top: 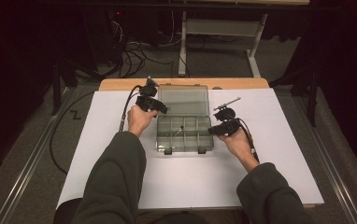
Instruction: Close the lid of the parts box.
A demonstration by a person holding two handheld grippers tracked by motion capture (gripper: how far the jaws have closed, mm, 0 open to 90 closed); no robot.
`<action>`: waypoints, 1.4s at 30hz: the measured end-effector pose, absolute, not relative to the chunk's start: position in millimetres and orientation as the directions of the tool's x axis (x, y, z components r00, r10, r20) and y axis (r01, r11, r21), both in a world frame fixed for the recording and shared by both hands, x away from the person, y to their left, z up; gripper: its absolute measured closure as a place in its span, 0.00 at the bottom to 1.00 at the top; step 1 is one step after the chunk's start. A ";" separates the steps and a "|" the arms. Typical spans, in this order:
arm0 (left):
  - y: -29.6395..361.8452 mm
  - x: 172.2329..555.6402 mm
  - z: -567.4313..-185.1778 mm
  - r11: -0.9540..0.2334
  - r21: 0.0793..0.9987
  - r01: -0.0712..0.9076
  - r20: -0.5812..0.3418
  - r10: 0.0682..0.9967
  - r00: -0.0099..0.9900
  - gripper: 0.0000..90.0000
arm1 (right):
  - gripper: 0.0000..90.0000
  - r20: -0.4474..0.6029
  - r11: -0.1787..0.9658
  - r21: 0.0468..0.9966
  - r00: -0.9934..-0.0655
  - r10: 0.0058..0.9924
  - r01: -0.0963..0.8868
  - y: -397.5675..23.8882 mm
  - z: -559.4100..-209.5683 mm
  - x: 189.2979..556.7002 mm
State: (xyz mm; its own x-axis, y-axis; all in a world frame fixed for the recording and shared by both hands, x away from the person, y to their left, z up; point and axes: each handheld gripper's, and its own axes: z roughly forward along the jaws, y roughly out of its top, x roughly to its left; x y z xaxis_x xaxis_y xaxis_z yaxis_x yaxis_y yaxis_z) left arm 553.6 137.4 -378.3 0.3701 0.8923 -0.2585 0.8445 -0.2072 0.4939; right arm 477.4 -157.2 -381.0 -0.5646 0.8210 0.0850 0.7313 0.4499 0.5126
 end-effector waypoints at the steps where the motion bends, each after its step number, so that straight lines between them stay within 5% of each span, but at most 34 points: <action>1: 137.5 553.2 -377.8 -0.209 0.497 0.842 -0.256 0.892 0.373 0.58 | 0.85 0.085 0.450 0.512 -0.565 0.821 0.731 -157.2 -381.0 477.4; 42: 134.8 531.9 -358.9 -0.304 0.536 0.788 -0.152 0.883 0.444 0.66 | 0.85 0.078 0.452 0.516 -0.566 0.821 0.728 -156.4 -381.2 476.7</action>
